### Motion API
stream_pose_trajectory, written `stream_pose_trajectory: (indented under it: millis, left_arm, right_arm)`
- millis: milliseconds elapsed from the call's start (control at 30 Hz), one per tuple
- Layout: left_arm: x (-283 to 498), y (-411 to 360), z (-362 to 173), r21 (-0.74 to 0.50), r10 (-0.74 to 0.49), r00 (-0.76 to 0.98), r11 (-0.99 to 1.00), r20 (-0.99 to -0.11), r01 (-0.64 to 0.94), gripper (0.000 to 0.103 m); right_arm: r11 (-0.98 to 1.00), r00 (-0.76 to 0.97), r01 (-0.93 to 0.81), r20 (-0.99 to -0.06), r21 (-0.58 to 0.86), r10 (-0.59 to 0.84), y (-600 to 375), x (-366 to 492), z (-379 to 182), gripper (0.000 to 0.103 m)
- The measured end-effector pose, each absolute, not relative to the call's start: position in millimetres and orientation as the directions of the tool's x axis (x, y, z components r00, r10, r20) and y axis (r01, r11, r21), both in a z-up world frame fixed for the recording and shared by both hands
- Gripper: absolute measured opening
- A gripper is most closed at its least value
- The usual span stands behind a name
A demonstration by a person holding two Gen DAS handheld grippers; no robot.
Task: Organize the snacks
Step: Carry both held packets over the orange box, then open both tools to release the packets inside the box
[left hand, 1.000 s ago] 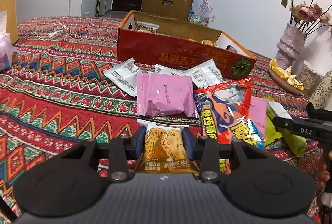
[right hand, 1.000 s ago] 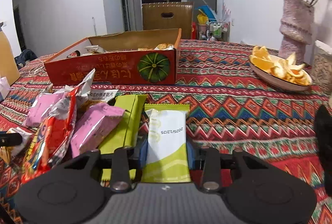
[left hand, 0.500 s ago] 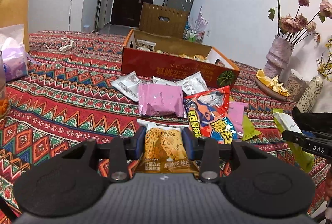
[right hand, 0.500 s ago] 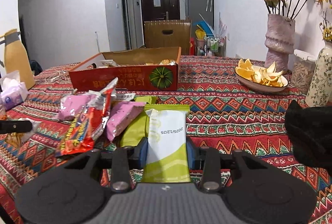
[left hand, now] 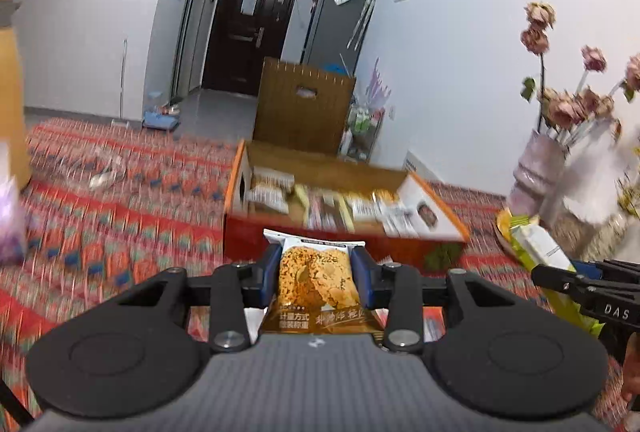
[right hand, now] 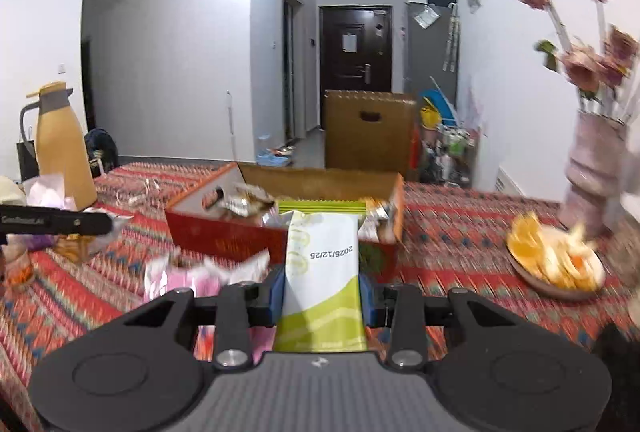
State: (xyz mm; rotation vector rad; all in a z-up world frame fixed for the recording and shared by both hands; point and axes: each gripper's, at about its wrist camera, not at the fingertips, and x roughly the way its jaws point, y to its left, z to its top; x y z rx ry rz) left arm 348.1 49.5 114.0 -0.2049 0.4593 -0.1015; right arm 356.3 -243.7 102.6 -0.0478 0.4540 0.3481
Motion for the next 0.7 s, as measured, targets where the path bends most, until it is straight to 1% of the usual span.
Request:
stream_pose_trajectory:
  millis: [100,233,367,567,700]
  left_arm:
    - [392.1,56.7,121.4,-0.222,-0.143,0.895,0.974,-0.423,0.050,0.039]
    - [455.6,60.8,115.8,-0.205,-0.143,0.880,0.977,-0.453,0.053,0.039]
    - [507.7,63.0,96.7,-0.191,-0.124,0.857,0.981,-0.501,0.030,0.039]
    - [556.6,67.3,69.1,-0.188,-0.135,0.820,0.982,-0.556,0.034,0.039]
    - [569.5,77.2,58.1,-0.218,-0.137,0.804,0.976,-0.579,0.010,0.040]
  right_arm:
    - [0.923,0.817,-0.377,-0.441,0.077,0.370,-225.5,400.2,109.5,0.036]
    - [0.898,0.768,-0.407,-0.468,0.169,0.437,-199.6,470.4,114.2,0.036]
    - [0.884,0.707,-0.390,-0.531,0.258,0.467,-171.5,542.7,101.7,0.036]
    - [0.875,0.610,-0.309,-0.628,0.374,0.484,-140.2,625.3,67.5,0.036]
    - [0.880,0.557,-0.273,-0.682,0.389,0.474,-117.3,657.6,48.1,0.037]
